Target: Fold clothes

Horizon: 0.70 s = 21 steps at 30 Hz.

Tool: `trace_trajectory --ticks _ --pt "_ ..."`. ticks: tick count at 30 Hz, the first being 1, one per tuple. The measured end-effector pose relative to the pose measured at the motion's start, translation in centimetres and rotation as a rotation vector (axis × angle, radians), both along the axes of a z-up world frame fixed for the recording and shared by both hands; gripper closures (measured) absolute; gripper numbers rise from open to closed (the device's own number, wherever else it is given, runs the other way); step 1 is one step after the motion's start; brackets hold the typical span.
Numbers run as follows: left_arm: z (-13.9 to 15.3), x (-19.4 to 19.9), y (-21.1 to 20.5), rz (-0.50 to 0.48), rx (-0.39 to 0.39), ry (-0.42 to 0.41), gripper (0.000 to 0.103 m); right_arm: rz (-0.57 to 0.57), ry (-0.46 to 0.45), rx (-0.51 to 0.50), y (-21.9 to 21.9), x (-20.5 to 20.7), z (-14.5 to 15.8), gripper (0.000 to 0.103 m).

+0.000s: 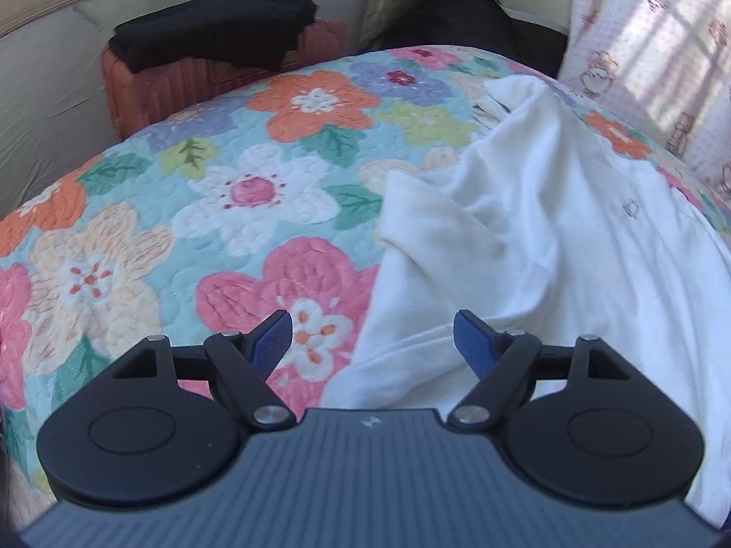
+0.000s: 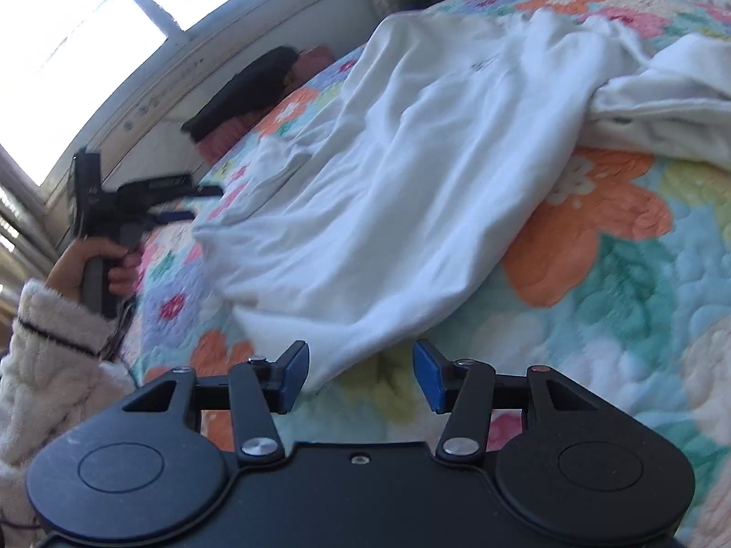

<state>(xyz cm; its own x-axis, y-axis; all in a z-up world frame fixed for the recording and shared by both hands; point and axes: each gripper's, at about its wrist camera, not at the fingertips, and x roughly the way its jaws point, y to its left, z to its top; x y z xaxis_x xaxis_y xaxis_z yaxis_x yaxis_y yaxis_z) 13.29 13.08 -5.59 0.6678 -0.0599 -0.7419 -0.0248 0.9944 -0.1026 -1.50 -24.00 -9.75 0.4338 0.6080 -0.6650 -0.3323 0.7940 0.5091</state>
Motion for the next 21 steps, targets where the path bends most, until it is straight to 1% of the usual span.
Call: trace_trajectory --ticks 2,3,5,6,9,10,11,12,13,14,15,16,17,18,19,20,21 --pt "0.1 0.0 -1.4 -0.031 0.085 -0.003 0.021 0.168 -0.015 -0.068 2.9 -1.4 -0.7 0.047" --pt "0.1 -0.1 -2.1 -0.050 0.130 -0.014 0.020 0.198 -0.040 -0.113 3.9 -1.9 -0.8 0.047" --pt "-0.3 -0.2 -3.0 -0.128 0.199 -0.038 0.019 0.192 -0.077 -0.177 5.2 -2.0 -1.1 0.046" --pt "-0.7 -0.2 -3.4 -0.170 0.216 -0.033 0.019 0.167 -0.086 -0.188 5.4 -1.5 -1.3 0.046" --pt "-1.9 -0.2 -4.6 -0.282 0.280 0.005 0.018 0.085 -0.115 -0.152 5.3 0.0 -1.5 0.046" --pt "-2.6 0.1 -5.1 -0.317 0.315 0.024 0.017 0.073 -0.143 -0.137 5.3 0.6 -1.3 0.046" --pt "-3.2 0.5 -5.5 -0.337 0.352 0.037 0.014 0.082 -0.176 -0.135 5.6 1.2 -1.1 0.046" --pt "-3.6 0.9 -5.7 -0.343 0.369 0.044 0.011 0.100 -0.206 -0.146 5.9 1.8 -0.9 0.052" --pt "-3.4 1.4 -5.0 -0.302 0.324 0.035 0.012 0.107 -0.224 -0.157 6.2 2.4 -0.5 0.079" --pt "-3.2 2.0 -4.3 -0.261 0.280 0.027 0.027 0.091 -0.230 -0.149 6.2 3.0 0.1 0.085" --pt "-3.0 2.5 -3.5 -0.217 0.214 0.021 0.046 0.072 -0.239 -0.136 6.1 3.5 0.8 0.085" --pt "-2.5 2.9 -2.0 -0.159 0.089 0.022 0.098 0.038 -0.260 -0.100 5.6 3.7 1.6 0.086" --pt "-2.0 3.0 -0.6 -0.096 0.005 0.008 0.095 -0.004 -0.282 -0.056 4.9 3.8 2.5 0.086" --pt "-1.4 2.6 0.3 -0.046 -0.014 -0.023 0.096 -0.047 -0.293 -0.022 4.2 3.8 3.2 0.087" --pt "-0.8 2.1 1.0 -0.009 -0.010 -0.066 0.096 -0.088 -0.298 0.003 3.5 3.8 3.8 0.087" --pt "-0.2 1.5 1.7 0.016 -0.037 -0.111 0.096 -0.125 -0.303 0.021 2.9 3.8 4.4 0.087" --pt "0.3 0.9 2.4 0.044 -0.071 -0.147 0.096 -0.146 -0.307 0.009 2.4 3.9 4.9 0.088"
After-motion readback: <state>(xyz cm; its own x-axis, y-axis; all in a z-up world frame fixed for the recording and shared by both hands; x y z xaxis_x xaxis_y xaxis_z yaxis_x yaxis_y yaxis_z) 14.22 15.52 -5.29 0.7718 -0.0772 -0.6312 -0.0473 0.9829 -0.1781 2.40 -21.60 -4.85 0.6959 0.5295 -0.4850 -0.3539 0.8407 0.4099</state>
